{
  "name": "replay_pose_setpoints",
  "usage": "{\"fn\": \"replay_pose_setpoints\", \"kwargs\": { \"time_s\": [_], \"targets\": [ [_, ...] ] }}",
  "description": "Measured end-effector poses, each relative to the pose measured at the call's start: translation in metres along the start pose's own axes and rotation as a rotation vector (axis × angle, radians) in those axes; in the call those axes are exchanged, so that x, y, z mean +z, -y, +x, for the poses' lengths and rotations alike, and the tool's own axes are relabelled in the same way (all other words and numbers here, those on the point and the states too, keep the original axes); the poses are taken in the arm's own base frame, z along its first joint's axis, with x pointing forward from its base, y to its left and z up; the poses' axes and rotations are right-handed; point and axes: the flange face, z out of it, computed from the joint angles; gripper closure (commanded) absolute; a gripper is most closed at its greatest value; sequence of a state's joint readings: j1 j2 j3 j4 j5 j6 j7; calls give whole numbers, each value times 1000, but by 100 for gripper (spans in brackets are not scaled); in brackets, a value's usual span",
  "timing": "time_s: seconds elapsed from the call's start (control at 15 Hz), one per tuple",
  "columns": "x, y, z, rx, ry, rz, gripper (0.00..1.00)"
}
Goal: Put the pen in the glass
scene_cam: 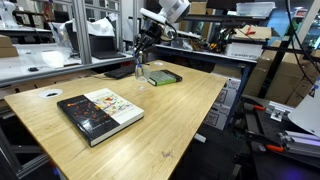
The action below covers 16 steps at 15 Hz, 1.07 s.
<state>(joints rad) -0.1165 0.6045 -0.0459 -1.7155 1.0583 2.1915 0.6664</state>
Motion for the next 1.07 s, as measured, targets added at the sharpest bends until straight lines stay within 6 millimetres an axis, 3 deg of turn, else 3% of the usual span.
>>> {"fn": "replay_pose_setpoints", "kwargs": {
  "time_s": [0.73,1.07],
  "targets": [
    [-5,1,7,10,21,39,97],
    [-8,6,-7,-9,26,43,97]
  ]
}}
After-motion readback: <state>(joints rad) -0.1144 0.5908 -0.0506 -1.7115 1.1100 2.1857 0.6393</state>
